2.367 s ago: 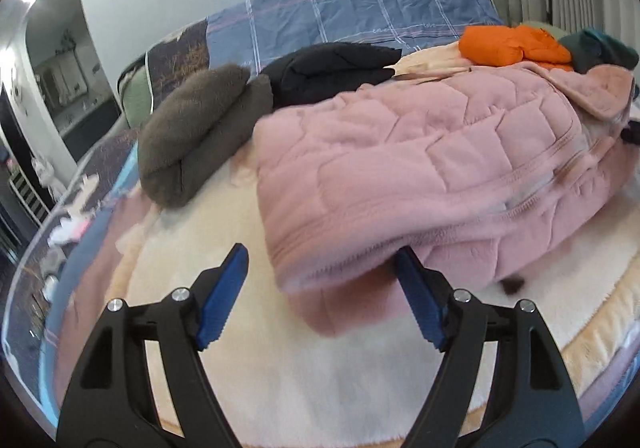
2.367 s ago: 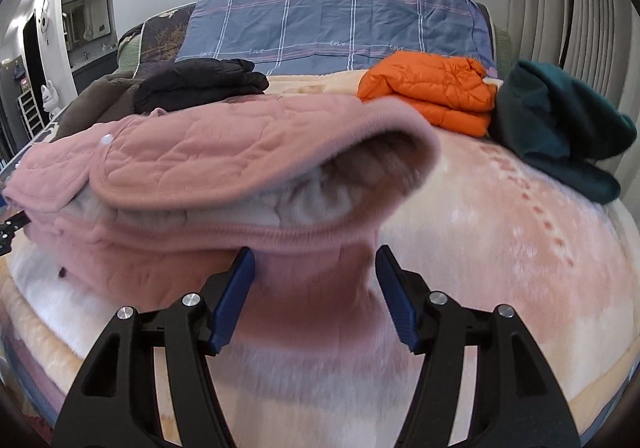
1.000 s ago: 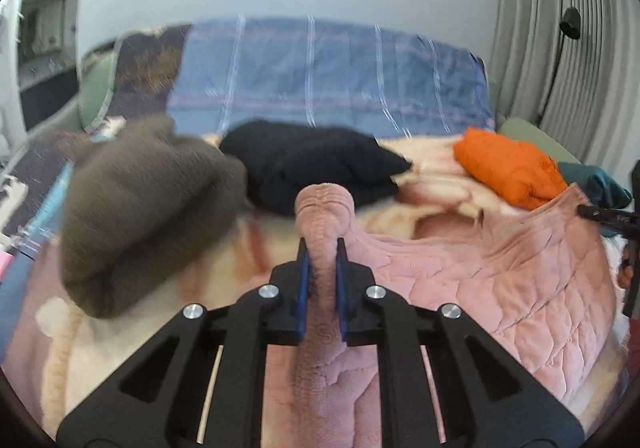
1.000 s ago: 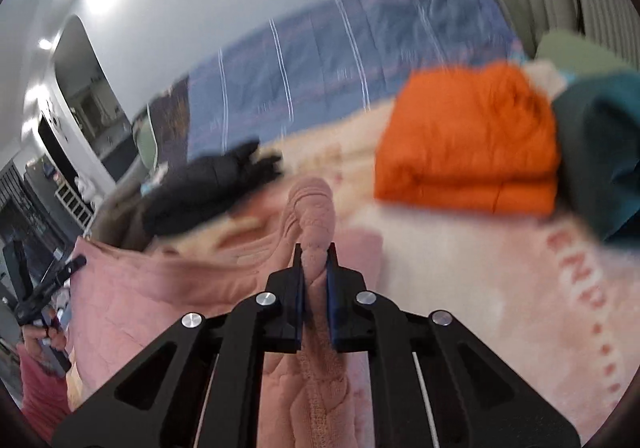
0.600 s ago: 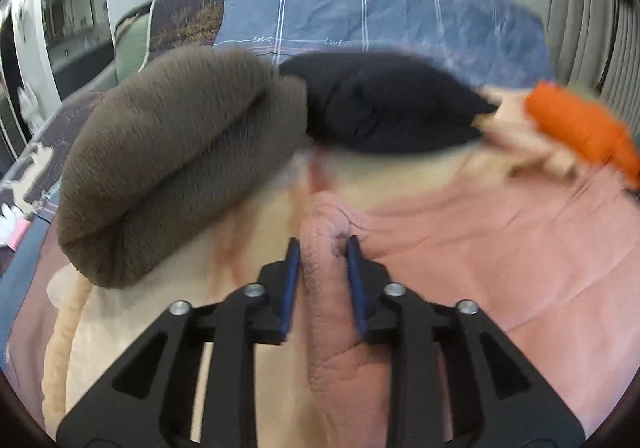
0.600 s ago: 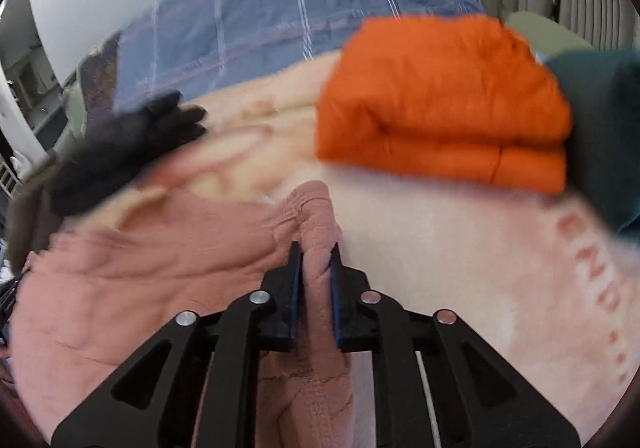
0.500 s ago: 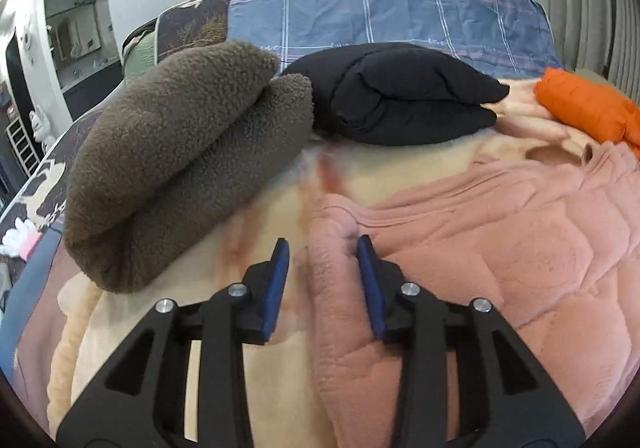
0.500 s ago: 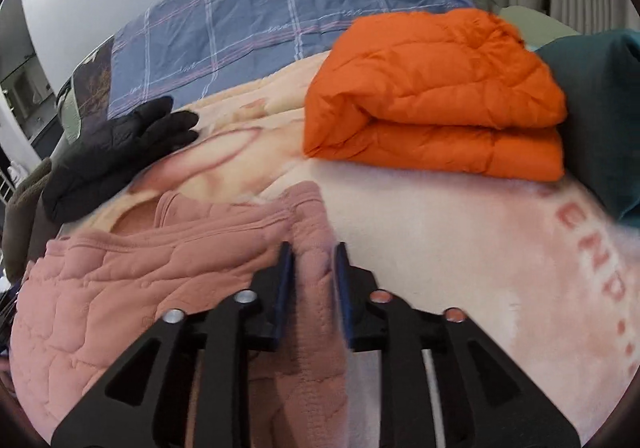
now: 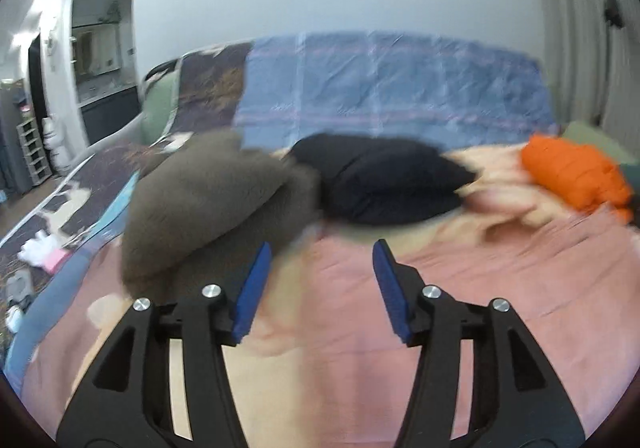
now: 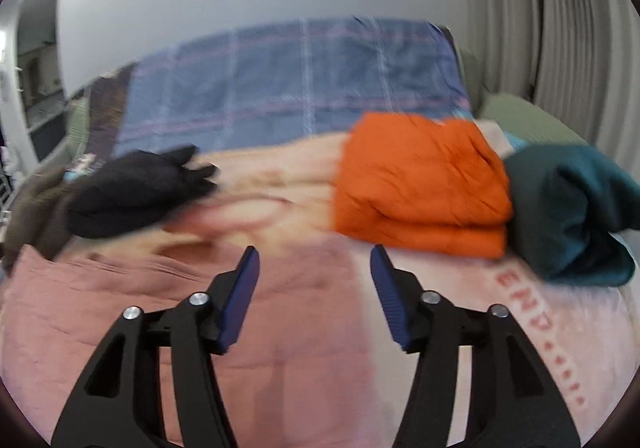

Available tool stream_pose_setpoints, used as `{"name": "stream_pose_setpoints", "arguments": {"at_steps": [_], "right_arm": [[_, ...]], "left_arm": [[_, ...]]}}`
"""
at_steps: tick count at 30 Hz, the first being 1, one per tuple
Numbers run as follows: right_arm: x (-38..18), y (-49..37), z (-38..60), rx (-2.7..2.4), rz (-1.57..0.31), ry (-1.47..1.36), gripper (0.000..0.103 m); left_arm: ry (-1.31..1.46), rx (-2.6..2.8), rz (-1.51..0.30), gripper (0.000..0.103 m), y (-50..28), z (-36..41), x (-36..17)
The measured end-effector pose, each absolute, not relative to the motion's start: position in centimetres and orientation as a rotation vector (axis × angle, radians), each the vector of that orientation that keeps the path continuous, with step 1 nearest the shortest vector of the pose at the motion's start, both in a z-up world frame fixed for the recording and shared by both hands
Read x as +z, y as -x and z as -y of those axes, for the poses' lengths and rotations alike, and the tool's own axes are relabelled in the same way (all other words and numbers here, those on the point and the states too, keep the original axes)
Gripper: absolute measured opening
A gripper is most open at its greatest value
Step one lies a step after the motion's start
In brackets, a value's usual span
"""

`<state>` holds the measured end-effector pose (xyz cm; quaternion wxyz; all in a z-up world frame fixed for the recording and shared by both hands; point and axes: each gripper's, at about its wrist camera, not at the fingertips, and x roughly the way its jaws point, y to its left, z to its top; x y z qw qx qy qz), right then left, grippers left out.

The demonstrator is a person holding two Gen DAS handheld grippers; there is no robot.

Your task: Fold large clothes

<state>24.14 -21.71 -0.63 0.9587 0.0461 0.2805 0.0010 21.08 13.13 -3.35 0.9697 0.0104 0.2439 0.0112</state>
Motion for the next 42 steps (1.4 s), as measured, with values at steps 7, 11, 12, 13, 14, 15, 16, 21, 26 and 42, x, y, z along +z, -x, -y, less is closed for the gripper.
{"name": "stream_pose_setpoints", "arguments": {"at_steps": [7,11,12,13,14,15,16,21,26,42], "right_arm": [[-2.2,-27.0,14.8,0.251,-0.706,-0.065,0.058],[-9.1,-30.5,13.9,0.216,-0.888,-0.054,0.058],[-9.9,-30.8,13.8,0.210,-0.884,-0.056,0.058],[-9.9,-30.7,13.6,0.202,-0.871,-0.049,0.058],[-9.5,-30.5,13.3,0.194,-0.862,-0.030,0.058],[-9.5,-30.5,13.3,0.196,-0.859,-0.027,0.058],[-9.6,-30.6,13.5,0.202,-0.860,-0.038,0.059],[-9.6,-30.8,14.2,0.232,-0.858,-0.083,0.061],[-9.7,-30.7,14.2,0.254,-0.864,-0.094,0.063],[-4.9,-27.1,22.8,-0.014,-0.753,-0.176,0.064]], "left_arm": [[-0.055,-0.186,-0.550,0.064,-23.0,-5.1,-2.3],[-0.110,-0.171,-0.754,0.067,-27.8,-2.6,-8.4],[-0.111,-0.163,-0.804,0.067,-28.7,-2.6,-10.2],[-0.095,-0.158,-0.825,0.068,-29.4,-2.7,-11.5],[-0.102,-0.150,-0.820,0.068,-29.2,-2.5,-11.7],[-0.123,-0.140,-0.811,0.068,-29.0,-2.2,-11.4],[-0.143,-0.134,-0.796,0.068,-28.8,-1.9,-11.2],[-0.071,-0.177,-0.789,0.068,-28.5,-3.1,-11.4],[-0.076,-0.179,-0.793,0.068,-28.8,-2.6,-11.7],[0.041,-0.180,-0.675,0.068,-25.4,-5.7,-8.2]]}}
